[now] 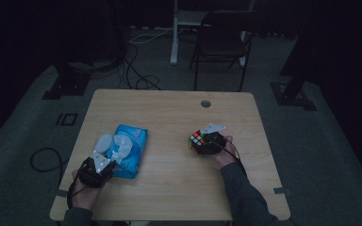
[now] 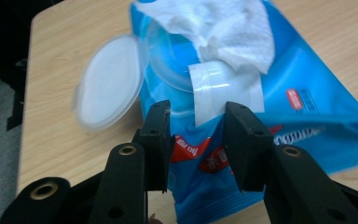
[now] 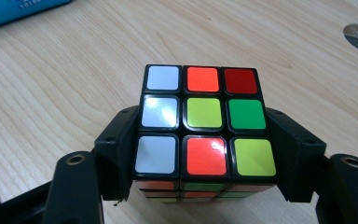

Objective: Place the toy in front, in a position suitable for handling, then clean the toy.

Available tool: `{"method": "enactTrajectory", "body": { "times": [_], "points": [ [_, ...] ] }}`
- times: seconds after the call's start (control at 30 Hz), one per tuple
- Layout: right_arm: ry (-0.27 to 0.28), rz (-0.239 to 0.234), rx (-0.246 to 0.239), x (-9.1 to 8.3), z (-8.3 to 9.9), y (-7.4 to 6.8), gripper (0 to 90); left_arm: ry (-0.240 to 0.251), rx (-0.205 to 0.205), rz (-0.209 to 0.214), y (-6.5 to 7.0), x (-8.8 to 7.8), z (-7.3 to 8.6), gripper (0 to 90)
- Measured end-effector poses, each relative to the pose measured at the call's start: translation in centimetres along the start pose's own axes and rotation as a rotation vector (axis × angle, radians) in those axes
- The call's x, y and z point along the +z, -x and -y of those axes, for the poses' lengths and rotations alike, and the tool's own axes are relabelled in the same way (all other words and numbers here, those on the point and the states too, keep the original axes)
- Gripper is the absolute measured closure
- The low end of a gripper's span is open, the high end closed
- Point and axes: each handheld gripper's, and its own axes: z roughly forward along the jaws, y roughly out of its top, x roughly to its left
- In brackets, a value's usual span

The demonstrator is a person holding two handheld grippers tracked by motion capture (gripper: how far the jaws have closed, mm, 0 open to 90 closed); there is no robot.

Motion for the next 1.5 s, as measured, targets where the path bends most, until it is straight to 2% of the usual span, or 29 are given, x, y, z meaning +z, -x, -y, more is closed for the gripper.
{"method": "enactTrajectory", "body": {
  "times": [0.07,0.1,0.17,0.2,0.23,0.4,0.5,0.53,0.6,0.63,0.73,0.8,0.83,0.87,0.97,1.27,1.33,1.4,1.43,1.5],
  "points": [
    [-0.002,0.004,0.003,-0.1,0.3,0.0,34.0,-0.004,-0.009,-0.019,-0.8,0.2,0.0,62.1],
    [-0.005,0.007,0.008,-0.2,0.6,-0.1,34.0,-0.006,-0.026,-0.025,-1.3,0.2,0.1,61.4],
    [-0.005,0.009,0.009,-0.2,0.7,-0.1,34.0,0.016,-0.063,0.005,-2.0,-0.1,0.1,60.6],
    [-0.007,0.009,0.015,-0.2,0.8,-0.1,34.0,0.041,-0.075,0.026,-2.3,-0.5,0.1,60.0],
    [-0.007,0.009,0.019,-0.2,1.0,-0.1,34.0,0.086,-0.086,0.051,-2.5,-1.2,-0.1,57.6],
    [-0.013,0.004,0.021,-0.2,1.3,-0.3,34.0,0.134,-0.081,0.082,-2.4,-2.0,-1.2,54.3],
    [-0.013,0.007,0.022,-0.3,1.5,-0.4,34.0,0.146,-0.080,0.118,-2.2,-1.4,-2.8,50.7],
    [-0.013,0.007,0.022,-0.3,1.5,-0.4,34.0,0.146,-0.080,0.118,-2.2,-1.4,-2.8,50.2],
    [-0.009,0.005,0.026,-0.4,1.6,-0.4,34.0,0.152,-0.078,0.156,-2.0,-0.8,-3.7,48.8],
    [-0.006,0.001,0.039,-0.5,1.8,-0.3,33.9,0.152,-0.073,0.176,-1.9,-0.2,-4.3,48.3],
    [-0.005,0.000,0.054,-0.5,1.9,-0.2,34.0,0.140,-0.076,0.190,-1.9,0.6,-4.9,47.8],
    [-0.001,0.004,0.056,-0.6,2.1,-0.3,34.0,0.125,-0.076,0.202,-1.8,1.7,-5.3,47.8],
    [0.002,0.005,0.056,-0.7,2.2,-0.3,34.0,0.110,-0.080,0.211,-1.8,2.7,-5.5,47.8],
    [0.002,0.005,0.056,-0.7,2.2,-0.3,34.0,0.110,-0.080,0.211,-1.8,2.7,-5.5,47.7],
    [0.001,0.008,0.058,-0.7,2.2,-0.4,34.0,0.079,-0.081,0.207,-1.6,4.2,-5.7,47.0],
    [0.003,0.007,0.062,-0.7,2.2,-0.4,33.9,0.043,-0.029,0.203,-0.4,5.2,-5.8,45.1],
    [0.004,0.007,0.063,-0.7,2.3,-0.4,33.9,0.027,-0.027,0.190,-0.3,5.4,-5.9,49.4],
    [0.005,0.006,0.064,-0.7,2.3,-0.4,33.9,0.013,-0.031,0.181,-0.4,5.7,-6.0,59.1],
    [0.005,0.006,0.065,-0.7,2.3,-0.4,33.9,0.009,-0.044,0.205,-0.6,5.8,-6.1,63.4],
    [0.006,0.006,0.065,-0.7,2.3,-0.4,33.9,0.008,-0.047,0.209,-0.6,5.8,-6.2,67.3]
  ]
}}
